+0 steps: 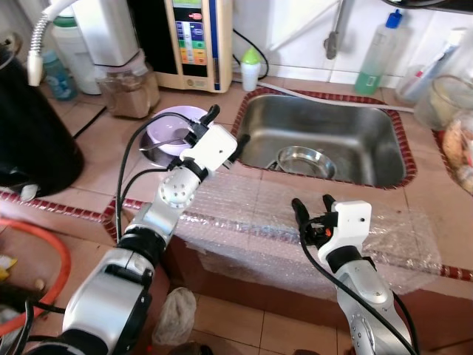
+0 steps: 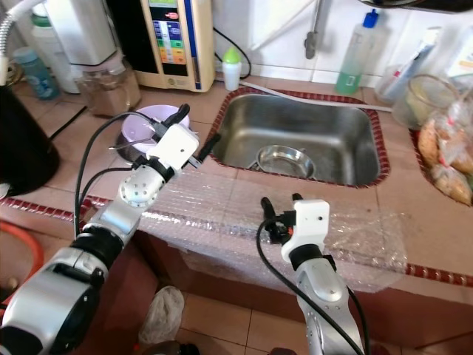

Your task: Kitchen organization

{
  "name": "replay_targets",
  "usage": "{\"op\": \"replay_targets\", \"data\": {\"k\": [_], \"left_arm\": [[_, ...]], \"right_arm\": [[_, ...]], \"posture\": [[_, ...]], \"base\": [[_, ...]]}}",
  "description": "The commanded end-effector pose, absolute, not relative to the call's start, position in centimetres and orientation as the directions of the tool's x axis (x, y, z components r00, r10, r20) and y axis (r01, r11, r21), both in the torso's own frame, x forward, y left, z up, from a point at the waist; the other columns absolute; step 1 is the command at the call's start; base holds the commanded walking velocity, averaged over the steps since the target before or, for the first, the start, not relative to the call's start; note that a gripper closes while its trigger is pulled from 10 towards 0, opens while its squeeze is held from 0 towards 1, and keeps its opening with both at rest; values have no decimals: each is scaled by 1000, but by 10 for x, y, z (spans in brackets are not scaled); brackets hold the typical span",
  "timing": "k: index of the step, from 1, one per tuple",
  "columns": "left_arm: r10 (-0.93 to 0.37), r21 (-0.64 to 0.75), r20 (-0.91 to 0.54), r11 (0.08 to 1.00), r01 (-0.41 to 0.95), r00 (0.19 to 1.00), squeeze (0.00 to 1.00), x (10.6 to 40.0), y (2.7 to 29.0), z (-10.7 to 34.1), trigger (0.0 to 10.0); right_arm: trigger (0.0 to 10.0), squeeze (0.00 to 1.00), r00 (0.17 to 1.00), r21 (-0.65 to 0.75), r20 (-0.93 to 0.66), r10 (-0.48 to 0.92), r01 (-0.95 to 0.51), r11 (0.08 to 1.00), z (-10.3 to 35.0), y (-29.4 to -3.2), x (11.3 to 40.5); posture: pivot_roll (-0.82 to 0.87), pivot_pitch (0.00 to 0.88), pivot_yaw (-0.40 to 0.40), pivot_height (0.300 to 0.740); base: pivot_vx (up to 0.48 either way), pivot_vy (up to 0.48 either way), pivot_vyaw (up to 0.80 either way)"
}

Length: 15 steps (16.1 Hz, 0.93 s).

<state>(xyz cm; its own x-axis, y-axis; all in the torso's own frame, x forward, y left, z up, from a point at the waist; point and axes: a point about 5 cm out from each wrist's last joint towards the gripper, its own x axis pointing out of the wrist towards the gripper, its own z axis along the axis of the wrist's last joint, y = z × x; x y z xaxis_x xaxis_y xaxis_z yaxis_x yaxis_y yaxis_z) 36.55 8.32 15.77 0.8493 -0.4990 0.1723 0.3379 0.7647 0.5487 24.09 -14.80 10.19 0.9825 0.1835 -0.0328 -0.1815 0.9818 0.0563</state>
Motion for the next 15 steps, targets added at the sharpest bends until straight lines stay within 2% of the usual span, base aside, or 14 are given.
{"op": "replay_targets", "data": {"k": [1, 2, 5, 15], "left_arm": [[-487, 560, 171, 764, 322, 857, 0, 369, 87, 160, 0], [-474, 560, 164, 767, 314, 865, 0, 373, 90, 160, 0], [-453, 551, 140, 775, 311, 881, 0, 376, 93, 157, 0], [-445, 565, 101, 762, 317, 890, 0, 378, 99, 151, 0]], "right_arm": [[10000, 0, 982, 55, -30, 187, -186, 981, 106, -146, 240], [10000, 0, 980, 47, -29, 194, -193, 980, 112, -145, 240], [10000, 0, 979, -115, 91, 185, -174, 978, 138, -147, 250], [10000, 0, 972, -145, 134, 191, -172, 974, 151, -146, 269]], "posture": [[-198, 21, 86, 740], [-198, 19, 85, 740], [-194, 9, 82, 740], [-176, 0, 80, 740]], "base": [[0, 0, 0], [0, 0, 0], [0, 0, 0], [0, 0, 0]]}}
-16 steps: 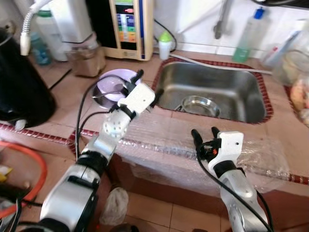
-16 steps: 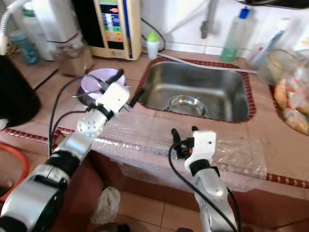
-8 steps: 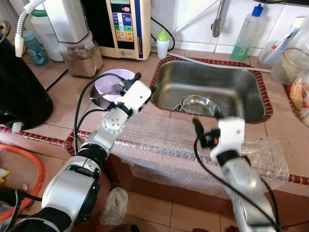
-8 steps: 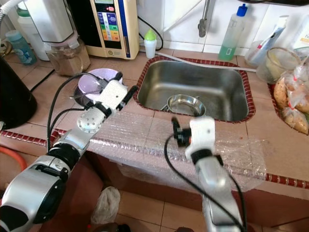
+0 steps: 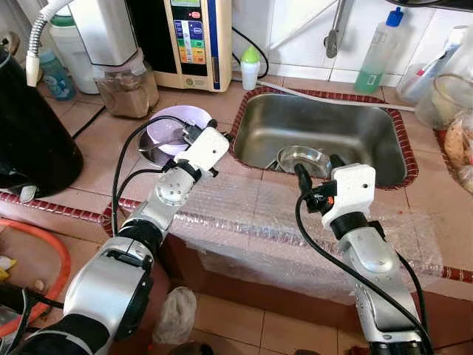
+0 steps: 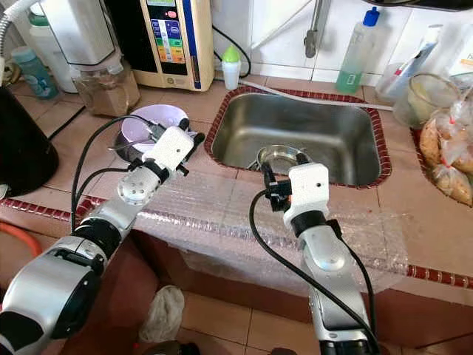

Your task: Kitchen organization

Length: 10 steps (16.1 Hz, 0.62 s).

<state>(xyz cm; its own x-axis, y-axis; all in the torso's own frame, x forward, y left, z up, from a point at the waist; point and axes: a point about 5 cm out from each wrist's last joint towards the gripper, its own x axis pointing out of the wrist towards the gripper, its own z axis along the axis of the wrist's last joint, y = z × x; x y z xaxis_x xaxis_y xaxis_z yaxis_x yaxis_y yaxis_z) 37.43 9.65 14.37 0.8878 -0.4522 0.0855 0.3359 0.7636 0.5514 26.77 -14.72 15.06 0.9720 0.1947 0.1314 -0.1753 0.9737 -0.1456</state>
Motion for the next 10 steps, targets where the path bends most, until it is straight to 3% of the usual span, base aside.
{"op": "replay_targets", "data": {"k": [1, 10], "left_arm": [[-444, 567, 104, 761, 314, 890, 0, 378, 100, 151, 0], [-441, 561, 138, 773, 297, 887, 0, 379, 103, 158, 0]], "right_arm": [[10000, 0, 971, -147, 137, 198, -178, 973, 151, -145, 270], [10000, 0, 965, -150, 155, 210, -187, 971, 154, -141, 281]], "posture": [[-174, 0, 80, 740], [-157, 0, 73, 740]], "base": [[0, 0, 0], [0, 0, 0]]}}
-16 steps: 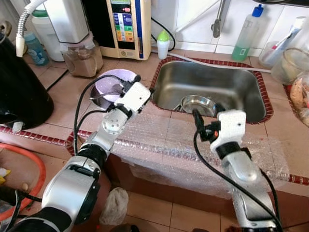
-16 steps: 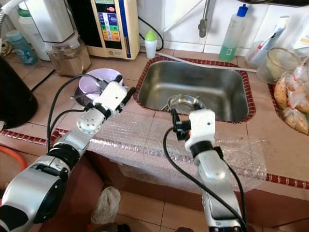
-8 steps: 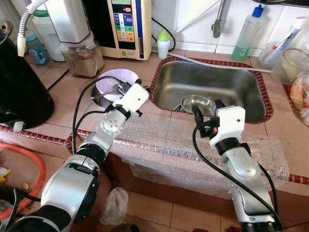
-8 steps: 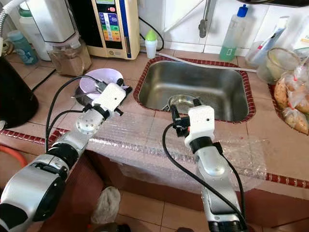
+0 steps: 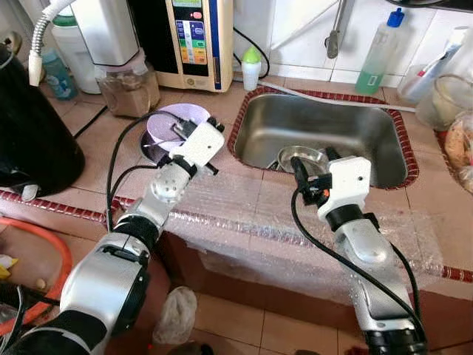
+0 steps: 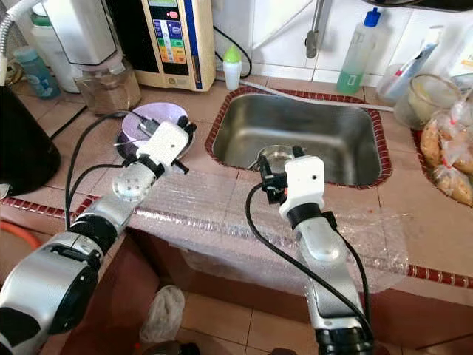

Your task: Kitchen organization

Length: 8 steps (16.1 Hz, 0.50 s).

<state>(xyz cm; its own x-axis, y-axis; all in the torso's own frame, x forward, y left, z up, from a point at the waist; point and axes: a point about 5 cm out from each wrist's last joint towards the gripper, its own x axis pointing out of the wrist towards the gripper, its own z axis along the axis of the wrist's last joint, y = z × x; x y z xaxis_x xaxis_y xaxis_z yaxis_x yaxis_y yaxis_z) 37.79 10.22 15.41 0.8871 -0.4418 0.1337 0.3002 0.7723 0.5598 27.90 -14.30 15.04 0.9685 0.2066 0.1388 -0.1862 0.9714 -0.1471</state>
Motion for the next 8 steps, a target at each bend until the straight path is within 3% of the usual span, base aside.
{"op": "replay_targets", "data": {"k": [1, 4, 8], "left_arm": [[-443, 559, 143, 774, 297, 885, 0, 379, 103, 158, 0], [-448, 560, 165, 776, 291, 879, 0, 379, 102, 161, 0], [-493, 638, 359, 749, 178, 792, 0, 374, 96, 193, 0]], "right_arm": [[10000, 0, 965, -150, 156, 210, -187, 971, 154, -141, 282], [10000, 0, 965, -149, 160, 209, -186, 971, 154, -142, 283], [10000, 0, 961, -138, 170, 218, -196, 971, 154, -138, 286]], "posture": [[-155, 0, 71, 740], [-156, 0, 70, 740], [-137, 0, 59, 740]], "base": [[0, 0, 0], [0, 0, 0], [0, 0, 0]]}}
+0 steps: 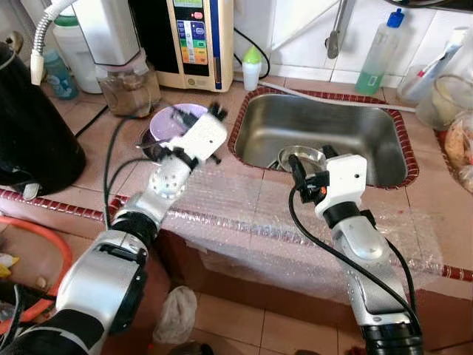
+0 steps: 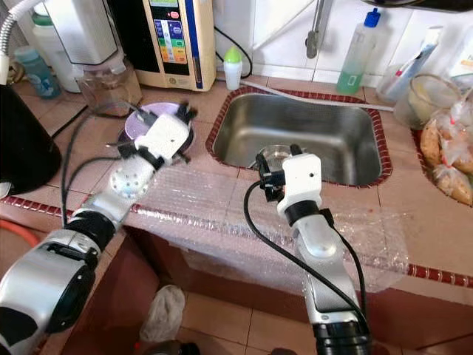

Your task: Kitchen organization

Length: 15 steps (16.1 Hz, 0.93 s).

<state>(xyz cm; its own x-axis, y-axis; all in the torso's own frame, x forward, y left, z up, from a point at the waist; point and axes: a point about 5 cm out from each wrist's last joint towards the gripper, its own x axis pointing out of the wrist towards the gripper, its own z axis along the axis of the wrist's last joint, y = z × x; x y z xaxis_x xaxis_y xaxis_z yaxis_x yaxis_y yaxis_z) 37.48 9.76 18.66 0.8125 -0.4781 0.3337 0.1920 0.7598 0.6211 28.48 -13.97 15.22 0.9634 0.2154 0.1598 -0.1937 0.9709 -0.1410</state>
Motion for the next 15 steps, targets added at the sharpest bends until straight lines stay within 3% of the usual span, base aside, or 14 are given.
{"op": "replay_targets", "data": {"k": [1, 5, 7, 9, 15], "left_arm": [[-503, 642, 392, 749, 162, 771, 0, 373, 95, 200, 0], [-495, 556, 484, 811, 184, 722, 0, 370, 91, 222, 0], [-510, 396, 453, 850, 348, 731, 0, 373, 78, 232, 0], [-550, 322, 433, 834, 448, 714, 0, 372, 72, 239, 0], [-604, 206, 411, 791, 576, 683, 0, 368, 64, 253, 0]], "right_arm": [[10000, 0, 959, -132, 172, 226, -205, 970, 155, -137, 288], [10000, 0, 944, -136, 176, 278, -256, 957, 156, -132, 296], [10000, 0, 927, -192, 175, 332, -299, 935, 159, -132, 303], [10000, 0, 901, -290, 174, 398, -339, 895, 161, -128, 306], [10000, 0, 879, -389, 181, 441, -348, 853, 160, -119, 318]], "posture": [[-126, 0, 55, 740], [-92, 0, 31, 740], [-73, 0, 10, 740], [-63, 0, 3, 740], [-35, 0, 10, 740]], "base": [[0, 0, 0], [0, 0, 0], [0, 0, 0], [0, 0, 0], [0, 0, 0]]}}
